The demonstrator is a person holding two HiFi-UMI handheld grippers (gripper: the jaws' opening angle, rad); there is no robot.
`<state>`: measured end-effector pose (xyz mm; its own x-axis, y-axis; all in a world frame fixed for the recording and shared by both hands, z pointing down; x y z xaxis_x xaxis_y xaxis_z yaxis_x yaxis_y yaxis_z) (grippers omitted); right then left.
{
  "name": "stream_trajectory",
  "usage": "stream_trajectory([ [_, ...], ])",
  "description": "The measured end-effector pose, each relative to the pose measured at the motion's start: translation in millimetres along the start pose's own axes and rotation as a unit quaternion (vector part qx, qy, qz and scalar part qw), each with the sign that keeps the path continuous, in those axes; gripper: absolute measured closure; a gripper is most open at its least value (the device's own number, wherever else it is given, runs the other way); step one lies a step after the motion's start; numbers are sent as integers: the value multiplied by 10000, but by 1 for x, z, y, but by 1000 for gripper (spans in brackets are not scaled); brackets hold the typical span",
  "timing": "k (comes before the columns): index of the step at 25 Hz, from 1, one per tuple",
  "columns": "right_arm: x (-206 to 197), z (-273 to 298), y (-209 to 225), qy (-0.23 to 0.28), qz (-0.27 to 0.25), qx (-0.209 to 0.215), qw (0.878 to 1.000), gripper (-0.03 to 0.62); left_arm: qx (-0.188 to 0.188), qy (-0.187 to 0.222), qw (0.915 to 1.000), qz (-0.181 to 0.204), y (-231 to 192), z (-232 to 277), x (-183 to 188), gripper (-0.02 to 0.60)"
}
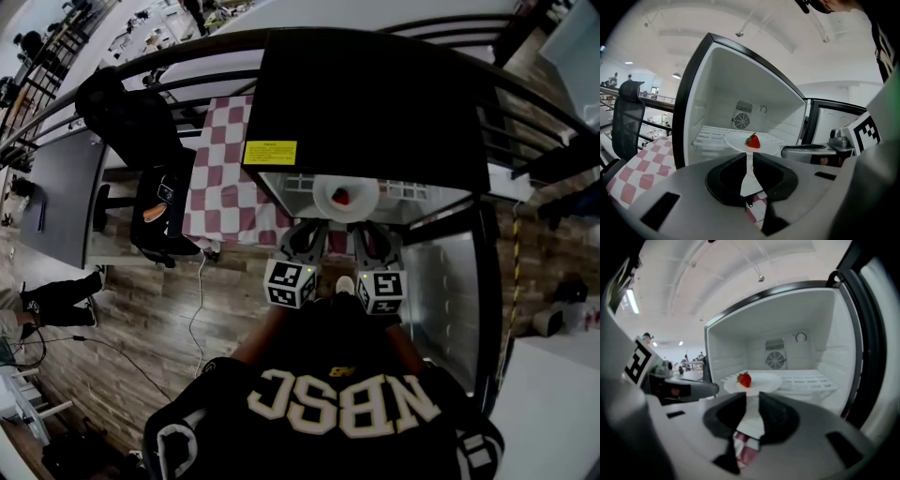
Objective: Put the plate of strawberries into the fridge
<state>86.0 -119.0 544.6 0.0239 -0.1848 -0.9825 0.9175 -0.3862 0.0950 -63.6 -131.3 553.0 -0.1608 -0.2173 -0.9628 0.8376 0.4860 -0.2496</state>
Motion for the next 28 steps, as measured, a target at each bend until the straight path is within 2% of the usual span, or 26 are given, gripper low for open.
stream_trajectory([
  [8, 1, 8, 2, -45, -41, -73, 10000, 538, -91, -110, 9999, -8, -1, 10, -2, 544],
  [17, 0, 19, 8, -50, 91, -42, 9999, 539, -143, -154, 9996, -198, -6, 25, -1, 552],
  [28, 5, 32, 17, -20, 74, -94, 9999, 539, -243, -253, 9993, -149, -11, 42, 4, 552],
])
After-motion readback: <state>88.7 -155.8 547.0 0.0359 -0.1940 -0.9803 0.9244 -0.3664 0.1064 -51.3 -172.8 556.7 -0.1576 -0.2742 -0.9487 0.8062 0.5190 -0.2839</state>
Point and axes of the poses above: the fingertips, and each gripper's own axes: z forward along the fingers, y to its right, x out of its top, the point moved 6 cm from there along -z, backward along the fingers, and after that the axes turned 11 degrees about y, right-handed, at the moved point
